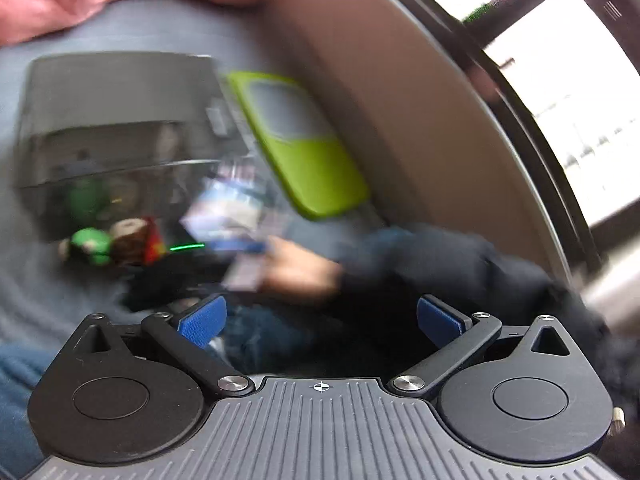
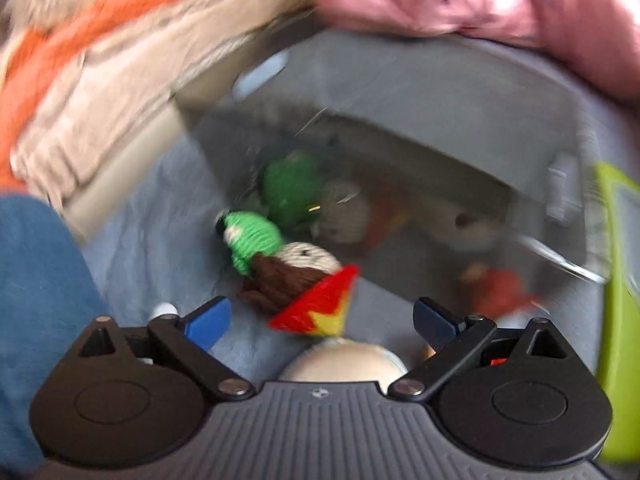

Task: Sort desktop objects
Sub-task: 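Grasp the crocheted green-and-brown doll with the right gripper, then carry the crocheted doll with the right gripper and release it into the box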

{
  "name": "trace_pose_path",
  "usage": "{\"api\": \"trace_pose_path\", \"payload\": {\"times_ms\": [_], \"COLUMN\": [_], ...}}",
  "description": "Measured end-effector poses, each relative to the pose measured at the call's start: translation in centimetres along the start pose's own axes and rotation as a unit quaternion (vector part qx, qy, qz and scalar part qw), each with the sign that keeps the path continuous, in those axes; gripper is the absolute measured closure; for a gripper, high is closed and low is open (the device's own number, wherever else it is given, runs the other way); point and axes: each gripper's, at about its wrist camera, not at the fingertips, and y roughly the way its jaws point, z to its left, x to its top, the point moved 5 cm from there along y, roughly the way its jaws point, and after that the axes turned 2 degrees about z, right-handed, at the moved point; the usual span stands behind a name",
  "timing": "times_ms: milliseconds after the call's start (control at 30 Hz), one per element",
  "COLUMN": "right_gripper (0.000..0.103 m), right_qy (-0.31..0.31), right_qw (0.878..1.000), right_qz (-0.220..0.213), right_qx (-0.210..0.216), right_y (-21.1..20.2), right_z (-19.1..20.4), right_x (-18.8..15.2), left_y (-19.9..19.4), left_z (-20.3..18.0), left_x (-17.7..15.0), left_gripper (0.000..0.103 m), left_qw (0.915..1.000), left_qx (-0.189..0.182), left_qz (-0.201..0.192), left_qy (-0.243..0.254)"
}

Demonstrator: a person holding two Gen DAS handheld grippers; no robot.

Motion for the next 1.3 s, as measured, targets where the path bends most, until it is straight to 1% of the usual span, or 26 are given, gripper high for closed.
{"api": "trace_pose_path", "payload": {"times_ms": [33, 100, 200, 267, 300, 333, 367, 400, 467, 533, 600, 700, 800, 867, 933, 1000, 1067, 1133, 1200, 1267, 1300], "right_gripper": [0.009, 0.009, 0.009, 0.008, 0.011, 0.025, 0.029, 0.031, 0.033, 0.033, 0.033, 0.033, 0.033, 0.033, 0.032, 0.032, 0.032, 0.032, 0.032, 0.032, 0.032], "right_qy": [-0.022, -0.065, -0.094, -0.11, -0.114, -0.116, -0.117, -0.109, -0.057, -0.019, 0.001, 0.04, 0.091, 0.127, 0.161, 0.193, 0.221, 0.245, 0.273, 0.306, 0.312], "right_qw": [1.0, 0.997, 0.993, 0.988, 0.987, 0.986, 0.986, 0.988, 0.995, 0.996, 0.995, 0.994, 0.992, 0.989, 0.985, 0.979, 0.973, 0.965, 0.955, 0.942, 0.938], "right_qz": [0.003, 0.008, 0.047, 0.061, 0.06, 0.056, 0.055, 0.058, 0.075, 0.092, 0.101, 0.095, 0.071, 0.047, 0.031, 0.029, 0.044, 0.072, 0.101, 0.124, 0.13], "right_qx": [-0.016, -0.046, -0.061, -0.086, -0.096, -0.104, -0.103, -0.088, -0.037, 0.002, 0.027, 0.046, 0.052, 0.057, 0.057, 0.055, 0.056, 0.053, 0.051, 0.064, 0.068], "right_y": [1.1, 3.2, 6.0, 7.1, 7.2, 6.9, 6.4, 5.8, 4.1, 2.0, -0.5, -4.9, -8.8, -10.7, -11.2, -10.1, -7.3, -3.4, 0.8, 5.3, 7.0], "right_z": [0.8, 2.1, 3.5, 4.2, 4.3, 4.3, 4.1, 3.8, 2.6, 1.4, 0.4, -1.7, -4.2, -5.9, -7.6, -9.1, -10.0, -10.7, -11.3, -11.1, -10.7], "right_x": [0.1, 0.7, 0.8, 0.5, 0.4, 0.4, 0.6, 0.8, 1.2, 1.4, 1.7, 2.9, 5.0, 7.1, 9.4, 11.6, 13.4, 14.5, 15.4, 15.1, 15.1], "left_y": [0.0, -0.1, -0.2, -0.4, -0.4, -0.5, -0.5, -0.6, -0.7, -0.8, -0.9, -0.5, 0.7, 2.0, 3.3, 4.1, 4.9, 5.8, 6.9, 7.7, 8.1], "left_z": [-0.6, -1.4, -1.2, -0.8, -0.6, -0.3, 0.2, 0.4, 1.1, 1.9, 2.7, 4.2, 6.3, 8.0, 9.2, 10.0, 10.8, 11.8, 13.0, 14.0, 14.4], "left_x": [-0.2, -0.6, -0.6, -0.4, -0.3, -0.2, -0.2, -0.1, -0.2, -0.3, -0.4, -0.3, 0.0, -0.3, -0.7, -0.9, -0.9, -1.0, -1.0, -1.2, -1.2], "left_gripper": [0.0, 0.0, 0.0, 0.0, 0.0, 0.0, 0.0, 0.0, 0.0, 0.0, 0.0, 0.0, 0.0, 0.0, 0.0, 0.0, 0.0, 0.0, 0.0, 0.0, 0.0], "left_qw": [0.9999, 0.9991, 0.9991, 0.9994, 0.9996, 0.9996, 0.9997, 0.9997, 0.9997, 0.9996, 0.9995, 0.9992, 0.9986, 0.9982, 0.9981, 0.9981, 0.998, 0.9971, 0.9954, 0.9937, 0.993], "left_qx": [0.002, 0.008, 0.008, 0.004, 0.001, 0.001, 0.001, 0.001, -0.002, -0.008, -0.013, -0.021, -0.012, 0.003, 0.002, -0.009, -0.014, -0.014, -0.013, -0.018, -0.021], "left_qz": [0.001, -0.001, -0.005, -0.007, -0.008, -0.01, -0.013, -0.015, -0.021, -0.025, -0.028, -0.033, -0.036, -0.025, -0.005, 0.008, 0.015, 0.021, 0.032, 0.044, 0.049], "left_qy": [0.017, 0.042, 0.041, 0.033, 0.029, 0.024, 0.02, 0.018, 0.014, 0.008, 0.001, -0.013, -0.038, -0.054, -0.062, -0.061, -0.06, -0.071, -0.089, -0.101, -0.106]}}
